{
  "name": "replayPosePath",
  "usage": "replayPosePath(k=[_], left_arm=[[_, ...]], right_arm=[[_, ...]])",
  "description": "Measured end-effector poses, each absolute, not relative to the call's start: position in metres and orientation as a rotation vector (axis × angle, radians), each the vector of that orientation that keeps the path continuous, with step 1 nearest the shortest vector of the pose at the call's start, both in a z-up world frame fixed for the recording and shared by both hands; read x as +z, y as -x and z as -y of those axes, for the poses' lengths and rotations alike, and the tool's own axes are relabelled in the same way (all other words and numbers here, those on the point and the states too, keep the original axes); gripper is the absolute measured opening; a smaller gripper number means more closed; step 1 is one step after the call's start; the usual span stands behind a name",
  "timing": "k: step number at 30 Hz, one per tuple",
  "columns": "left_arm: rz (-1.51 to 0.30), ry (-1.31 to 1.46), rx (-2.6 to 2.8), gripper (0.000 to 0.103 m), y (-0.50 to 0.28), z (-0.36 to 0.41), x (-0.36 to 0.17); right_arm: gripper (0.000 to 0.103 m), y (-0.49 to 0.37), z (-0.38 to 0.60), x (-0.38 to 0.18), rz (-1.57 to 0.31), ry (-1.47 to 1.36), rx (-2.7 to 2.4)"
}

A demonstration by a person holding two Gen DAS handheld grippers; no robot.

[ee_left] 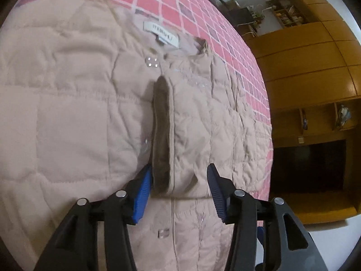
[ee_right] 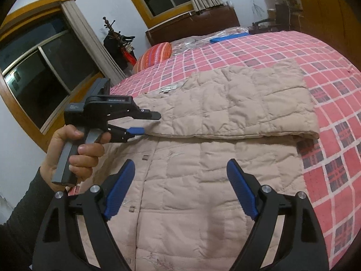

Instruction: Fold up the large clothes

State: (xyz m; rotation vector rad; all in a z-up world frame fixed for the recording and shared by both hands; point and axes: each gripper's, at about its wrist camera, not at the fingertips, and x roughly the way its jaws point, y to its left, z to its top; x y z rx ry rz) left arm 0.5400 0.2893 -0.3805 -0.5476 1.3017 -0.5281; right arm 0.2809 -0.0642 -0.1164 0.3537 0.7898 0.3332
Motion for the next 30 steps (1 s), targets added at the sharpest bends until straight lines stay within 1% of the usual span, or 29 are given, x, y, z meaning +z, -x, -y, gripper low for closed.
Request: replayPosePath(k=[2,3,8,11,14,18,22,25,26,27,28,29,30], left_arm=[[-1.286,0.540,-0.519,0.008,-0.540,-0.289,-0.377],[-1.267,0.529,-0.517,0.007,-0.540,-0.290,-0.372],[-1.137,0.505,-0.525,0.005,-0.526,-0.322,-0.325],[-1.055,0.500,-0.502,0.005,-0.516,-0.358,-0.291],[-1.006,0.509,-0.461,0.005,-0.506,-0.397,-0.275],[-0.994,0.525,-0.393,0.005,-0.497,-0.441,-0.281],[-1.035,0.552,-0.328,0.005,-0.498,-0.474,-0.312],[-1.094,0.555,-0.304,0.005,-0.500,-0.480,-0.340],[-1.116,0.550,-0.293,0.005,-0.502,-0.481,-0.348],[-1.141,0.549,-0.278,0.009,-0.504,-0.482,-0.355],[-1.151,0.549,-0.243,0.016,-0.504,-0.485,-0.356],[-1.137,0.549,-0.205,0.020,-0.503,-0.488,-0.353],[-1.113,0.541,-0.172,0.030,-0.498,-0.490,-0.348]], right_arm=[[0.083,-0.281,0.065,-0.118,-0.792,-0.359,0.332],[0.083,-0.280,0.064,-0.118,-0.793,-0.359,0.333],[0.083,-0.276,0.054,-0.121,-0.802,-0.347,0.351],[0.083,-0.275,0.048,-0.120,-0.802,-0.342,0.365],[0.083,-0.276,0.045,-0.120,-0.801,-0.345,0.377],[0.083,-0.278,0.040,-0.122,-0.809,-0.344,0.390],[0.083,-0.279,0.039,-0.126,-0.819,-0.341,0.396],[0.083,-0.281,0.038,-0.127,-0.826,-0.342,0.396],[0.083,-0.282,0.037,-0.127,-0.828,-0.342,0.396],[0.083,-0.283,0.036,-0.128,-0.831,-0.343,0.397],[0.083,-0.283,0.035,-0.127,-0.832,-0.342,0.398],[0.083,-0.283,0.033,-0.126,-0.831,-0.340,0.400],[0.083,-0.282,0.032,-0.125,-0.828,-0.339,0.404]])
